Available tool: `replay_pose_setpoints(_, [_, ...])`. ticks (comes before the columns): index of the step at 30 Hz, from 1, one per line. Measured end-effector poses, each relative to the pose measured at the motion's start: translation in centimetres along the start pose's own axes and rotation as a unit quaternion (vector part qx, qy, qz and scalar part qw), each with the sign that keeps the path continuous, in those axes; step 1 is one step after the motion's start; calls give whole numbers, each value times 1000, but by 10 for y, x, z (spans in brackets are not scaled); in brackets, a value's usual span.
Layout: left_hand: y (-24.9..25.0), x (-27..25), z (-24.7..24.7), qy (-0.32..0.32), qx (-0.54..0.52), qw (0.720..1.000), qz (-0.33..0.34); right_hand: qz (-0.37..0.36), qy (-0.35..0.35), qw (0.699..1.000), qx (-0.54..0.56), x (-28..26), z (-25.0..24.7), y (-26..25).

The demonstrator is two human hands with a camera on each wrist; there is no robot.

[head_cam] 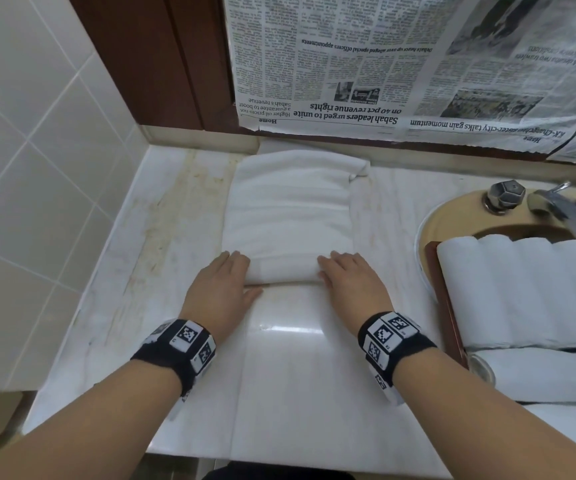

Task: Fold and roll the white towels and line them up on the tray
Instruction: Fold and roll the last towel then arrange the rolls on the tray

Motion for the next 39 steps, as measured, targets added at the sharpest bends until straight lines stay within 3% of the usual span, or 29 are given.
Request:
replay_pose_setpoints(3, [-9, 11, 4, -12, 34, 999, 12, -3, -15, 999, -30, 2, 8, -2])
replay_pose_setpoints(6, [-14, 21, -8, 39, 53, 997, 38, 14, -50, 997, -51, 6, 10, 1])
replay_pose_setpoints(9, [-16, 31, -15, 46, 61, 996, 42, 19, -56, 997, -52, 19, 4, 8])
replay_pose_setpoints(13, [-19, 45, -10, 5, 20, 1000, 14, 26, -126, 992, 10, 37, 4, 20])
replay_pose_setpoints(18, [-15, 46, -9, 2, -11, 1000, 0, 62, -176, 980, 74, 49, -2, 33])
replay_pose_setpoints(24, [-21, 21, -6, -76, -60, 994, 51, 82, -303, 942, 114, 24, -8, 43])
replay_pose_setpoints(28, [-32, -13, 4, -137, -168, 976, 4, 108, -331, 912, 216, -20, -4, 43])
replay_pose_setpoints(31, [-37, -22, 5, -123, -200, 969, -83, 149, -266, 913, 272, -40, -7, 42])
replay_pose_setpoints(34, [-33, -20, -4, -33, -217, 967, -130, 177, -135, 940, 258, -50, -18, 37])
replay_pose_setpoints(36, [-21, -19, -12, 22, -143, 981, -125, 131, -56, 976, 163, -53, -27, 25])
replay_pose_setpoints(39, [10, -19, -17, 86, -8, 995, -56, 60, -58, 996, 22, -54, -24, 7])
Point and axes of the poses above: each hand's wrist, its own x-axis towards the middle knuckle, its own z-axis out of the palm, y = z × x, the point moved 7 cm from there along x, towards the middle knuckle, and after that the axes turned 5 degrees about y, right-handed, at the moved point
